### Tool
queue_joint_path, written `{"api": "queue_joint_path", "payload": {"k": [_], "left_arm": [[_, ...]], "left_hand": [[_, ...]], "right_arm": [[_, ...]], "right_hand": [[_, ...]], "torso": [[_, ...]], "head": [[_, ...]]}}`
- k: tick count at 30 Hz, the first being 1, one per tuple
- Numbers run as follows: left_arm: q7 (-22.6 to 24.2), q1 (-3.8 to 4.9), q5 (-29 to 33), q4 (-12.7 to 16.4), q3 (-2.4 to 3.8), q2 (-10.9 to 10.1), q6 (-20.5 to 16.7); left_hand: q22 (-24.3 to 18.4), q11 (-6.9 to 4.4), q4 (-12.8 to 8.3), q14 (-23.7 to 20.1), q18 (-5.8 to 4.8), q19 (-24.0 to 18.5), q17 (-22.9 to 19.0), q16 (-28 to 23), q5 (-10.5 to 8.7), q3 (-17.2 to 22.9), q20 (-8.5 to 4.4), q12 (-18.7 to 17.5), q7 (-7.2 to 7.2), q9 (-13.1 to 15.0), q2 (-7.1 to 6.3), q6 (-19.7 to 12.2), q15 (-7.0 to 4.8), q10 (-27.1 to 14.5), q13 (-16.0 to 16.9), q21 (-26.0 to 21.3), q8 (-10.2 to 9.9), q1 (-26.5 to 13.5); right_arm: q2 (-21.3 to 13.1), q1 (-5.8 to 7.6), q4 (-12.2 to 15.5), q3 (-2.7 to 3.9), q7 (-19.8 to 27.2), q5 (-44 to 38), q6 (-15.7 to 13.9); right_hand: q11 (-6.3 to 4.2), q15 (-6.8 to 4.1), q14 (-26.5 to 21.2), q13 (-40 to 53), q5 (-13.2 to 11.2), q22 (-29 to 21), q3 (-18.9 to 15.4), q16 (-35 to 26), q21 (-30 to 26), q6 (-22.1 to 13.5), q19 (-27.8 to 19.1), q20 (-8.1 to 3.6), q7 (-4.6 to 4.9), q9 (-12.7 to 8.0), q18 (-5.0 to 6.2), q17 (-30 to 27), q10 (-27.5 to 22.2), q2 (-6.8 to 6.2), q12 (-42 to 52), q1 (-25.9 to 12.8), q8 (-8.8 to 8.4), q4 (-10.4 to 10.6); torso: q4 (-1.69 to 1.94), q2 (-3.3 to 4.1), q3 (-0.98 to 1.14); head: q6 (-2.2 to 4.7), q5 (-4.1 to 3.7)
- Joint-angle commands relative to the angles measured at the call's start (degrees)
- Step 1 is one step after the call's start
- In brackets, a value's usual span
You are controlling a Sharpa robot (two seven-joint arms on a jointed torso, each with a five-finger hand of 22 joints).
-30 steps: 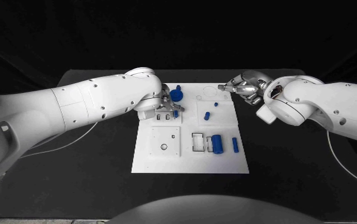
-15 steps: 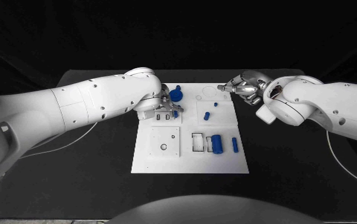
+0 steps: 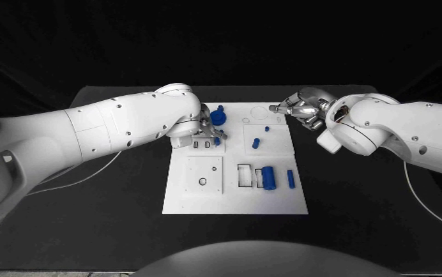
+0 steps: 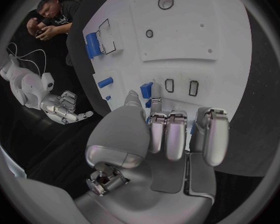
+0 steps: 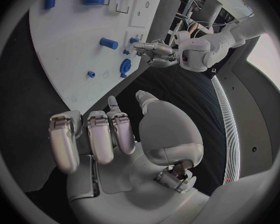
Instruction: Assemble the parts on the task board
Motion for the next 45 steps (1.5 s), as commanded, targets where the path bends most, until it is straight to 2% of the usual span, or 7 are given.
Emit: {"api": "queue_joint_path", "payload": {"k": [1,23,36,45], "left_arm": [[0.02,-0.06,0.2,-0.05,0.03,0.32,1.0],[0.13,-0.11,0.2,0.03,0.03,0.34,1.09],[0.5,-0.11,0.2,-0.04,0.03,0.45,1.1],[0.89,-0.11,0.2,-0.02,0.03,0.33,0.61]], "left_hand": [[15.1,-0.5,-0.12,5.97,-0.43,6.13,15.05,0.15,0.43,0.35,-0.35,-0.34,-0.06,0.21,0.37,0.32,-0.49,6.03,14.87,0.14,-0.39,1.35],[15.1,-0.6,0.02,5.97,-0.43,6.13,15.05,0.15,2.02,1.84,-0.51,-0.34,-0.15,1.15,0.72,0.4,-0.58,6.03,14.87,0.14,-1.53,3.89],[15.1,-0.6,0.19,5.97,-0.43,6.13,15.05,0.15,5.6,2.24,-0.54,-0.34,-0.15,2.1,-0.07,0.69,-0.6,6.03,14.87,0.14,-2.58,4.08],[15.1,-0.73,0.06,5.97,-0.43,6.13,15.05,0.15,6.93,2.65,-0.51,-0.34,-0.31,2.58,-0.46,0.99,-0.7,6.03,14.87,0.14,-2.82,4.65]], "right_arm": [[0.04,-0.06,-0.04,-0.02,-0.25,-0.59,0.88],[-0.16,-0.1,0.04,-0.04,-0.49,-0.8,1.07],[-0.14,-0.26,-0.1,-0.06,-0.72,-0.81,1.2],[-0.1,-0.41,-0.22,-0.07,-0.83,-0.81,1.24]], "right_hand": [[0.33,0.5,5.97,15.07,-0.38,15.1,-0.2,0.23,0.26,-0.09,5.9,0.32,0.35,0.09,-0.38,15.06,6.01,0.07,0.16,0.48,0.27,-0.13],[0.4,0.56,5.97,15.07,-0.36,15.1,-0.24,0.23,0.26,-0.06,5.9,0.38,0.39,0.14,-0.38,15.06,6.01,0.03,0.16,0.74,0.34,-0.29],[0.43,0.59,5.97,15.07,-0.41,15.1,-0.27,0.23,0.26,-0.05,5.9,0.41,0.41,0.17,-0.38,15.06,6.01,0.01,0.16,0.87,0.37,-0.36],[0.43,0.59,5.97,15.07,-0.41,15.1,-0.27,0.23,0.26,-0.05,5.9,0.41,0.41,0.17,-0.38,15.06,6.01,0.01,0.16,0.87,0.37,-0.36]], "torso": [[0.01,-0.02,0.01],[0.01,0.02,0.01],[-0.01,0.02,0.01],[0.01,0.01,0.02]], "head": [[-0.02,0.04],[-0.22,-0.09],[-0.3,-0.05],[-0.31,-0.04]]}}
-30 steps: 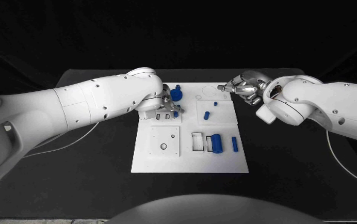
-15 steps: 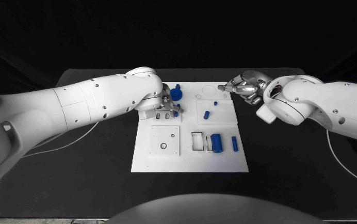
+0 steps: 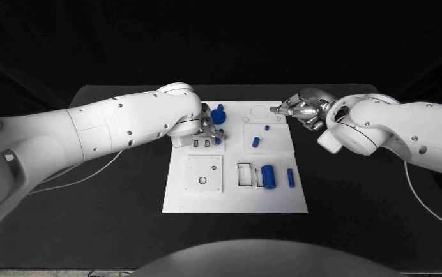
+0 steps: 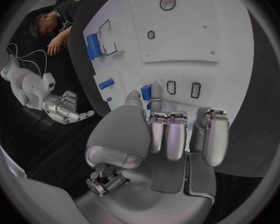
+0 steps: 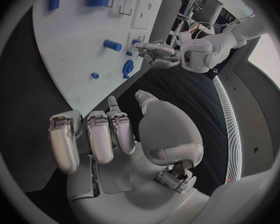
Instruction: Assemble the parts on the task board
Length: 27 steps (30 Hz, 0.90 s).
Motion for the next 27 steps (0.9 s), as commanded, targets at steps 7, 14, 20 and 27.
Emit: {"api": "queue_joint_path", "payload": {"k": [7,14,20,27], "left_arm": [[0.91,0.0,0.2,0.0,0.02,0.04,0.28],[0.93,-0.02,0.23,-0.08,0.02,0.03,0.43],[1.01,-0.03,0.32,-0.16,0.01,0.04,0.52],[1.29,-0.04,0.34,-0.21,0.01,0.02,0.28]], "left_hand": [[15.1,-0.76,-0.04,6.04,-0.43,5.92,15.08,0.15,2.19,1.29,-0.33,-0.19,-0.25,0.74,1.07,0.53,-0.5,6.15,14.87,0.14,-0.58,3.13],[15.1,-0.79,-0.03,6.04,-0.43,5.92,15.08,0.15,2.69,1.59,-0.35,-0.19,-0.3,0.98,0.88,0.61,-0.53,6.15,14.87,0.14,-0.68,3.47],[15.1,-0.95,-0.23,6.04,-0.43,5.92,15.08,0.15,3.06,2.99,-0.41,-0.19,-0.47,1.58,1.01,0.8,-0.67,6.15,14.87,0.14,-0.86,4.89],[15.1,-1.02,-0.5,6.04,-0.43,5.92,15.08,0.15,3.16,5.03,-0.58,-0.19,-0.54,2.39,0.17,0.88,-0.74,6.15,14.87,0.14,-1.23,7.1]], "right_arm": [[0.07,-0.1,-0.07,-0.02,-0.22,-0.6,0.86],[0.07,-0.12,-0.08,-0.02,-0.26,-0.61,0.92],[0.1,-0.12,-0.09,-0.02,-0.29,-0.61,0.88],[0.1,-0.13,-0.17,-0.03,-0.32,-0.62,0.86]], "right_hand": [[0.45,0.4,6.18,15.09,-0.17,15.07,-0.13,0.23,0.26,-0.05,5.9,0.44,0.42,0.07,-0.38,15.09,6.01,0.02,0.16,0.46,0.39,-0.23],[0.49,0.42,6.18,15.09,-0.17,15.07,-0.13,0.23,0.26,0.0,5.9,0.46,0.43,0.09,-0.38,15.09,6.01,0.06,0.16,0.52,0.43,-0.25],[0.49,0.42,6.18,15.09,-0.17,15.07,-0.13,0.23,0.26,0.0,5.9,0.46,0.43,0.09,-0.38,15.09,6.01,0.06,0.16,0.52,0.43,-0.25],[0.49,0.42,6.18,15.09,-0.17,15.07,-0.13,0.23,0.26,0.0,5.9,0.46,0.43,0.09,-0.38,15.09,6.01,0.06,0.16,0.52,0.43,-0.25]], "torso": [[-0.02,0.01,0.0],[0.0,0.0,-0.03],[0.01,-0.01,-0.01],[-0.02,0.0,-0.01]], "head": [[-0.08,0.01],[-0.14,-0.05],[-0.18,-0.04],[-0.14,-0.14]]}}
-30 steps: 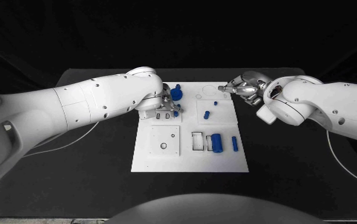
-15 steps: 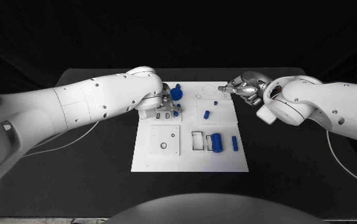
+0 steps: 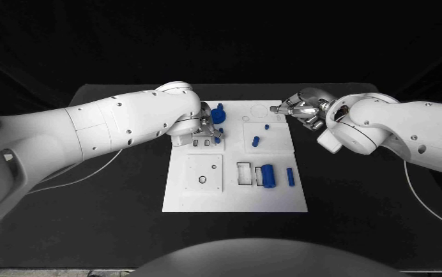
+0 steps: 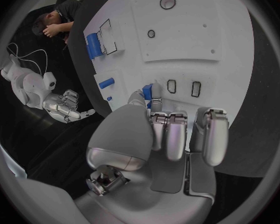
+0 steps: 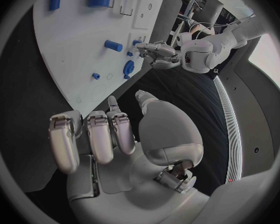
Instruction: Assemble the parts on the task board
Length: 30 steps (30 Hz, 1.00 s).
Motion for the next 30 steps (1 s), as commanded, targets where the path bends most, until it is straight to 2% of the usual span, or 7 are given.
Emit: {"api": "queue_joint_path", "payload": {"k": [1,11,22,27,30], "left_arm": [[0.88,-0.07,0.3,0.0,-0.03,0.04,0.22],[1.9,-0.07,0.3,0.25,-0.02,-0.4,-1.29],[2.68,0.0,-0.24,1.26,0.04,-2.0,-2.37],[3.01,0.26,-0.29,1.89,0.09,-2.97,-2.01],[2.64,0.72,-0.31,2.51,0.13,-3.74,-1.3]], "left_hand": [[15.1,-2.0,-0.01,6.09,-0.43,6.14,15.09,0.15,0.29,0.59,-0.39,-0.03,-0.16,0.31,0.79,0.48,-0.39,7.51,3.71,0.14,-0.26,2.13],[15.1,-2.04,0.13,6.09,-0.43,6.14,15.09,0.15,1.12,1.94,-0.52,-0.03,-0.21,0.93,-0.32,0.83,-0.43,7.51,3.71,0.14,-0.46,3.02],[15.1,-2.07,0.21,6.09,-0.43,6.14,15.09,0.15,2.29,3.76,-0.73,-0.03,-0.24,1.5,-1.18,1.14,-0.46,7.51,3.71,0.14,-0.79,3.98],[15.1,-2.07,0.25,6.09,-0.43,6.14,15.09,0.15,2.49,4.11,-0.77,-0.03,-0.24,1.62,-1.41,1.21,-0.46,7.51,3.71,0.14,-0.86,4.12],[15.1,-2.07,0.27,6.09,-0.43,6.14,15.09,0.15,2.5,4.15,-0.78,-0.03,-0.23,1.64,-1.47,1.22,-0.46,7.51,3.71,0.14,-0.87,4.12]], "right_arm": [[0.02,-0.04,-0.05,-0.01,-0.12,-0.58,0.78],[-0.12,-0.08,-0.28,-0.02,-0.13,-0.63,0.76],[-0.19,-0.5,-0.75,-0.04,-0.16,-0.74,0.8],[-0.2,-0.72,-0.94,-0.05,-0.18,-0.75,0.76],[-0.15,-0.78,-1.07,-0.05,-0.17,-0.75,0.74]], "right_hand": [[0.49,0.42,6.18,15.1,-0.17,15.09,-0.13,0.23,0.26,0.0,5.9,0.46,0.43,0.06,-0.38,15.09,6.01,0.06,0.16,0.52,0.2,-0.25],[0.54,0.45,6.18,15.1,-0.21,15.09,-0.13,0.23,0.26,0.07,5.9,0.49,0.45,0.09,-0.38,15.09,6.01,0.13,0.16,0.58,0.25,-0.25],[0.54,0.45,6.18,15.1,-0.21,15.09,-0.13,0.23,0.26,0.07,5.9,0.49,0.45,0.09,-0.38,15.09,6.01,0.13,0.16,0.58,0.25,-0.25],[0.55,0.46,6.18,15.1,-0.22,15.09,-0.14,0.23,0.26,0.06,5.9,0.5,0.46,0.09,-0.38,15.09,6.01,0.15,0.16,0.6,0.26,-0.25],[0.56,0.48,6.18,15.1,-0.22,15.09,-0.15,0.23,0.26,0.05,5.9,0.51,0.48,0.1,-0.38,15.09,6.01,0.17,0.16,0.63,0.26,-0.26]], "torso": [[-0.02,0.0,0.0],[0.01,-0.01,0.02],[-0.01,-0.02,0.04],[0.03,-0.03,0.06],[0.02,-0.02,0.04]], "head": [[0.05,-0.06],[0.1,-0.12],[0.03,-0.01],[-0.1,-0.04],[-0.16,0.0]]}}
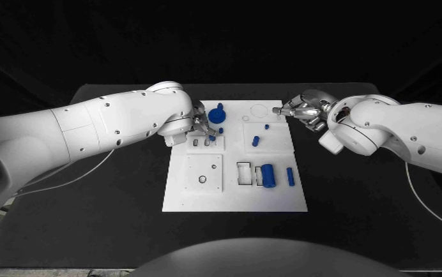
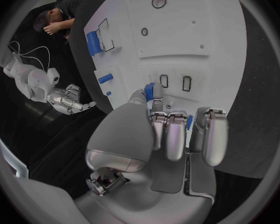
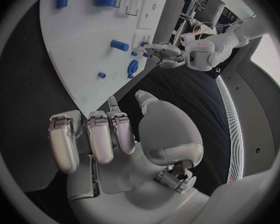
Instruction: Assemble the parts on the task board
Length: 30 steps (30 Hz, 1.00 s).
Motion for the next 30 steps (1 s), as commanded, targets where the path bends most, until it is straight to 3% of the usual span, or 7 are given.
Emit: {"api": "queue_joint_path", "payload": {"k": [1,10,14,30], "left_arm": [[0.44,0.57,-0.21,0.73,0.1,-0.58,0.84],[-1.97,2.36,-0.07,2.27,0.09,-2.07,3.82],[-2.84,2.85,-0.24,2.84,0.08,-2.6,4.85],[-5.05,3.15,-0.23,2.09,-0.02,-2.36,7.86]], "left_hand": [[15.1,-2.46,0.12,5.95,-0.43,6.13,15.1,0.15,0.32,0.36,-0.36,0.01,-0.13,0.1,0.77,0.51,-0.33,7.92,5.32,0.14,0.22,1.56],[15.1,-2.49,0.23,5.95,-0.43,6.13,15.1,0.15,0.37,0.77,-0.34,0.01,-0.18,0.3,0.56,0.87,-0.38,7.92,5.32,0.14,0.26,1.65],[15.1,-2.5,0.28,5.95,-0.43,6.13,15.1,0.15,0.37,0.86,-0.31,0.01,-0.18,0.34,0.53,0.96,-0.41,7.92,5.32,0.14,0.27,1.63],[15.1,-2.57,0.4,5.95,-0.43,6.13,15.1,0.15,0.3,1.38,-0.2,0.01,-0.23,0.5,0.44,1.21,-0.51,7.92,5.32,0.14,0.18,1.69]], "right_arm": [[0.07,-0.08,-0.13,-0.01,-0.03,-0.62,0.7],[0.22,-0.12,-0.35,-0.02,-0.08,-0.62,0.66],[0.35,-0.14,-0.45,-0.02,-0.06,-0.62,0.62],[0.27,-0.29,-0.47,-0.03,-0.08,-0.62,0.44]], "right_hand": [[0.56,0.28,5.97,15.05,-0.23,15.07,-0.15,0.23,0.26,0.05,6.1,0.31,0.48,0.07,-0.38,15.05,6.01,0.17,0.16,0.63,0.26,-0.26],[0.56,0.28,5.97,15.05,-0.23,15.07,-0.15,0.23,0.26,0.05,6.1,0.31,0.48,0.07,-0.38,15.05,6.01,0.17,0.16,0.63,0.26,-0.26],[0.56,0.28,5.97,15.05,-0.23,15.07,-0.15,0.23,0.26,0.05,6.1,0.31,0.48,0.07,-0.38,15.05,6.01,0.17,0.16,0.63,0.26,-0.26],[0.56,0.28,5.97,15.05,-0.23,15.07,-0.15,0.23,0.26,0.05,6.1,0.31,0.48,0.07,-0.38,15.05,6.01,0.17,0.16,0.63,0.26,-0.26]], "torso": [[0.01,0.01,0.0],[0.17,0.0,-0.05],[-0.1,-0.03,-0.02],[-0.01,0.06,-0.01]], "head": [[-0.16,0.06],[-0.35,0.06],[-0.32,0.25],[-0.63,0.2]]}}
